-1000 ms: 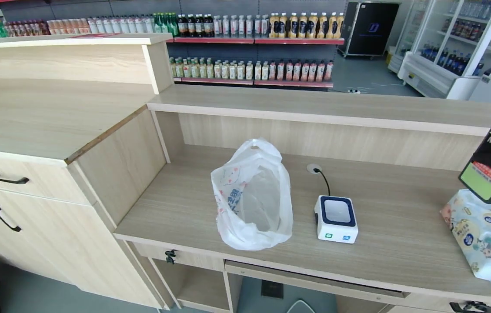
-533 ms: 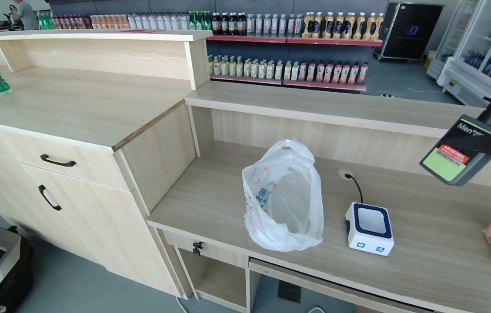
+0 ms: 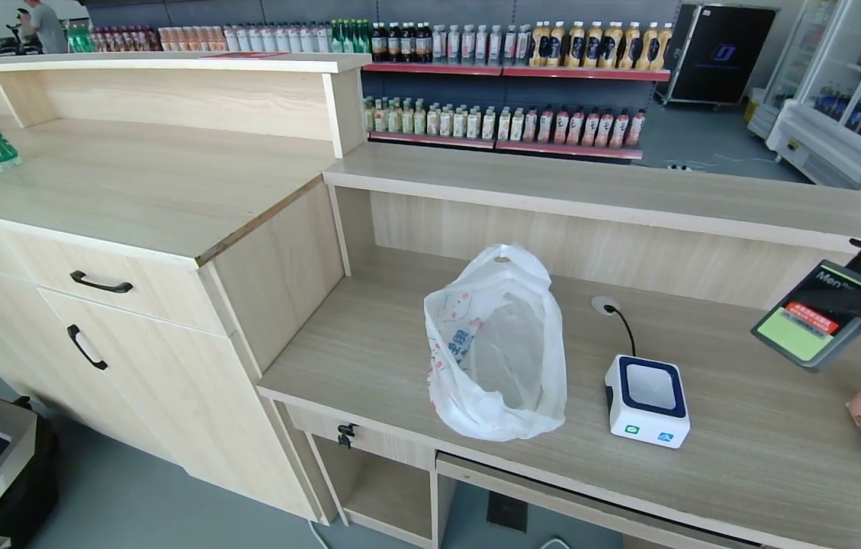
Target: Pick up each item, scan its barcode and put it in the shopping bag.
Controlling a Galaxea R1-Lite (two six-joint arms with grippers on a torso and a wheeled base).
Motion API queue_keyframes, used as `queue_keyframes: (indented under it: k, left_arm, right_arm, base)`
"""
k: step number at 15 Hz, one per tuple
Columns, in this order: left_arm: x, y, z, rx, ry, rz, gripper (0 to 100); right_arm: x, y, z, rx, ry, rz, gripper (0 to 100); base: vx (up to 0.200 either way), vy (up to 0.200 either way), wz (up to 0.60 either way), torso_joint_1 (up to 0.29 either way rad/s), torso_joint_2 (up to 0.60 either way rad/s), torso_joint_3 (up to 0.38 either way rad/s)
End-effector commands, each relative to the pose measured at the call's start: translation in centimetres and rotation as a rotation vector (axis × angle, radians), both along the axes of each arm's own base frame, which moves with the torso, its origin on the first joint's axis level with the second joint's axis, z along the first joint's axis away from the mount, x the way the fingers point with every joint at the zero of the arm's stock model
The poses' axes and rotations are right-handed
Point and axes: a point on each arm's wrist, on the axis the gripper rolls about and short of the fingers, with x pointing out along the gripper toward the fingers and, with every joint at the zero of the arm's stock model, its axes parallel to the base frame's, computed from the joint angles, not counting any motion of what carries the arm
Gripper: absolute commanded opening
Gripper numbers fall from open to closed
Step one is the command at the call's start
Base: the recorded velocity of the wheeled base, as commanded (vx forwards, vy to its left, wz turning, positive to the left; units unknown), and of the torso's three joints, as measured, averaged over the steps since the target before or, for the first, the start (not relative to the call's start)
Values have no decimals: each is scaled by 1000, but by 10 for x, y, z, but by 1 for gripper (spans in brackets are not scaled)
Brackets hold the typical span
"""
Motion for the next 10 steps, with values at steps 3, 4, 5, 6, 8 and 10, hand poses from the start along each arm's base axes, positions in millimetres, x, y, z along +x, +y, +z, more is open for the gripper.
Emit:
queue_keyframes:
  k: [3,4,5,6,8,10]
  left_arm:
    - [0,0,0,0,0,1,100]
    - [0,0,0,0,0,1,100]
    - [0,0,0,0,1,1,100]
    - [0,0,0,0,0,1,100]
    - [0,0,0,0,0,1,100]
    - [0,0,0,0,0,1,100]
  right_arm:
    - [-7,-19,-35,33,68,-21,0]
    - [-10,-20,-42,22,74,-17,0]
    - [-10,-21,-47,11,79,-11,0]
    - [-10,-22,-49,6,80,-4,0]
    - [-10,-25,-50,50,68,27,0]
    - [-5,-28,-50,65,54,47,0]
  base:
    - [0,0,0,0,0,0]
    - [0,0,0,0,0,0]
    - [0,0,0,0,0,0]
    - [0,0,0,0,0,0]
    - [0,0,0,0,0,0]
    - [0,0,0,0,0,0]
